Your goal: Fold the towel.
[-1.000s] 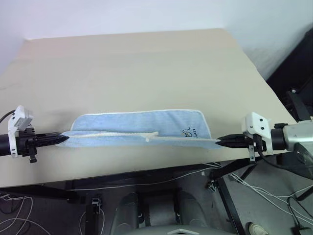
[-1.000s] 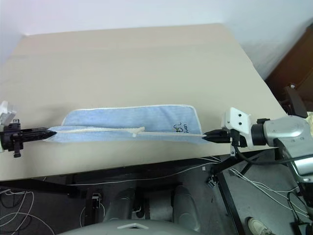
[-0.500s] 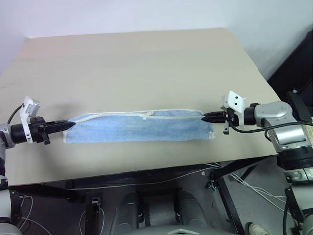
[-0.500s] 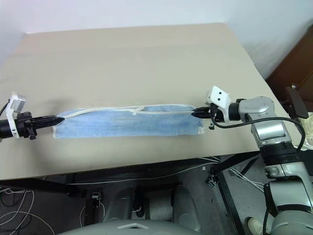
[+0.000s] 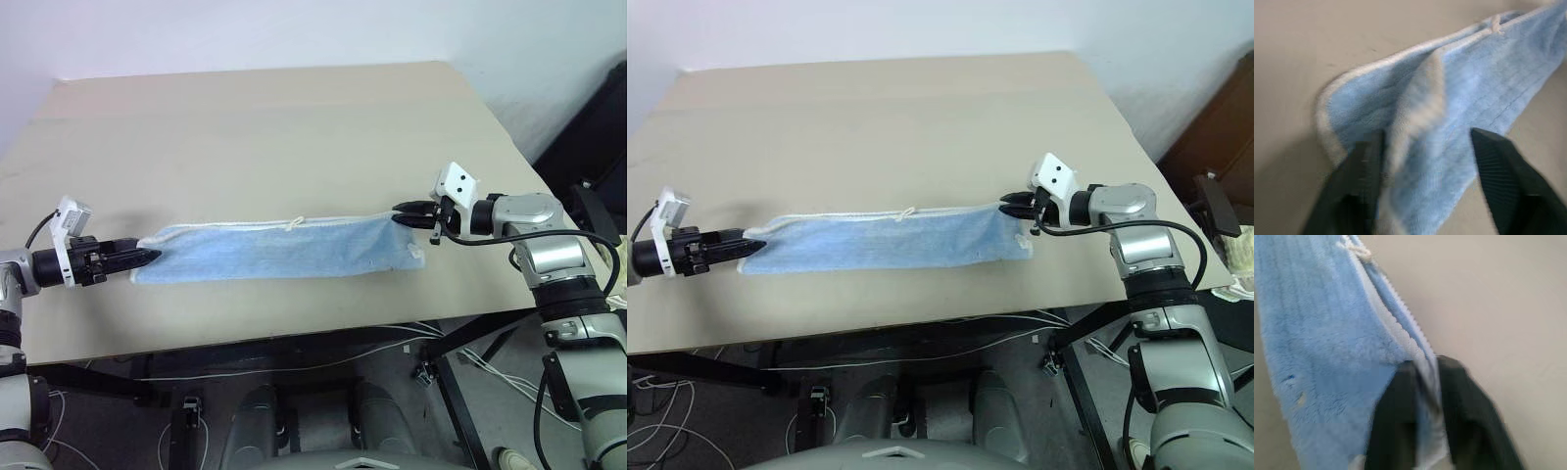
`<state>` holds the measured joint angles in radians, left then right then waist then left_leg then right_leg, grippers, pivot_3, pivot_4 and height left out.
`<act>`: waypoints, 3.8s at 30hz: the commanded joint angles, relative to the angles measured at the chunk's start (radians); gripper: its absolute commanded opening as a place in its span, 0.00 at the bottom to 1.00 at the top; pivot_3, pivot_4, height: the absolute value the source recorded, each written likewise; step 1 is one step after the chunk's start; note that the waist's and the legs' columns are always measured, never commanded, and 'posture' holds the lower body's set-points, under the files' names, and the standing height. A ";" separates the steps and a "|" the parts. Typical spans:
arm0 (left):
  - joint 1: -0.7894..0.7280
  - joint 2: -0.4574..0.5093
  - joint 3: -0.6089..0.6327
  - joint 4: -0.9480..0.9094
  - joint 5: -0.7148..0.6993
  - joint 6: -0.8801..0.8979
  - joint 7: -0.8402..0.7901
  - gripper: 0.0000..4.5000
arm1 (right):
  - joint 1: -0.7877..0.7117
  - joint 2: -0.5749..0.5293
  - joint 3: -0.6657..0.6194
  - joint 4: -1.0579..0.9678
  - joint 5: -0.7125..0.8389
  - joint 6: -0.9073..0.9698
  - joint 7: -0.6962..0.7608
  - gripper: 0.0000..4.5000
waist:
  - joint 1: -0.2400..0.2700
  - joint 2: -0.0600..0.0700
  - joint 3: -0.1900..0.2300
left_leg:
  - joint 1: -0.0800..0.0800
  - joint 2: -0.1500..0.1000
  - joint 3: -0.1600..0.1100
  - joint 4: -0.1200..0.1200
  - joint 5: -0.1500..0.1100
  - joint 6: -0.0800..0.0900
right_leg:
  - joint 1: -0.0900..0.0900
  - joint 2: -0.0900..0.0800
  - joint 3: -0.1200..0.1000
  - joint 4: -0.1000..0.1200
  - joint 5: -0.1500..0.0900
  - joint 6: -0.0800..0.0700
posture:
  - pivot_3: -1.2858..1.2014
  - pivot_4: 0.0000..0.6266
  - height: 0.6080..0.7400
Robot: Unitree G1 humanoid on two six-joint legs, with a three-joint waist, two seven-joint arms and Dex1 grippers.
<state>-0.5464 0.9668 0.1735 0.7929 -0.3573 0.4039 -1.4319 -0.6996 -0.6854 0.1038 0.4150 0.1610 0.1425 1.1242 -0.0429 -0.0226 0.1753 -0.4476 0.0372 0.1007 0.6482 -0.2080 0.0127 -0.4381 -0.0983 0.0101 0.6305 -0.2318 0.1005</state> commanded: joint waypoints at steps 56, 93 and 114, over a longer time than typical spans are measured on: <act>0.136 -0.563 -0.221 -0.810 -0.121 0.098 0.551 1.00 | 0.427 0.392 -0.855 -0.594 1.098 1.472 -0.998 1.00 | 0.002 0.000 -0.001 | 0.004 0.000 -0.004 -0.002 -0.002 0.003 | 0.011 0.001 -0.001 -0.014 0.000 0.000 | 0.52 0.24 1.00; 0.120 -0.552 -0.224 -0.786 -0.061 0.046 0.560 1.00 | 0.378 0.394 -0.771 -0.386 1.280 1.161 -1.353 0.71 | 0.000 0.001 -0.001 | 0.001 -0.001 -0.002 -0.012 -0.006 0.004 | 0.012 -0.003 -0.001 -0.033 0.004 -0.006 | 0.52 0.24 1.00; 0.110 -0.526 -0.204 -0.780 -0.065 0.042 0.573 1.00 | 0.297 0.097 -0.658 -0.381 1.439 1.117 -1.300 0.00 | 0.002 0.001 -0.001 | 0.001 -0.003 0.001 -0.017 -0.005 0.009 | 0.010 0.000 0.000 -0.035 0.004 -0.005 | 0.52 0.24 1.00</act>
<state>-0.4302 0.4323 -0.0518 0.0435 -0.4215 0.4531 -0.8631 -0.3680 -0.5656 -0.5617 0.0667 1.5596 1.2610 -0.1950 -0.0412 -0.0221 0.1742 -0.4465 0.0345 0.1013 0.6313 -0.2125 0.0216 -0.4282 -0.0986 0.0104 0.5956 -0.2280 0.0958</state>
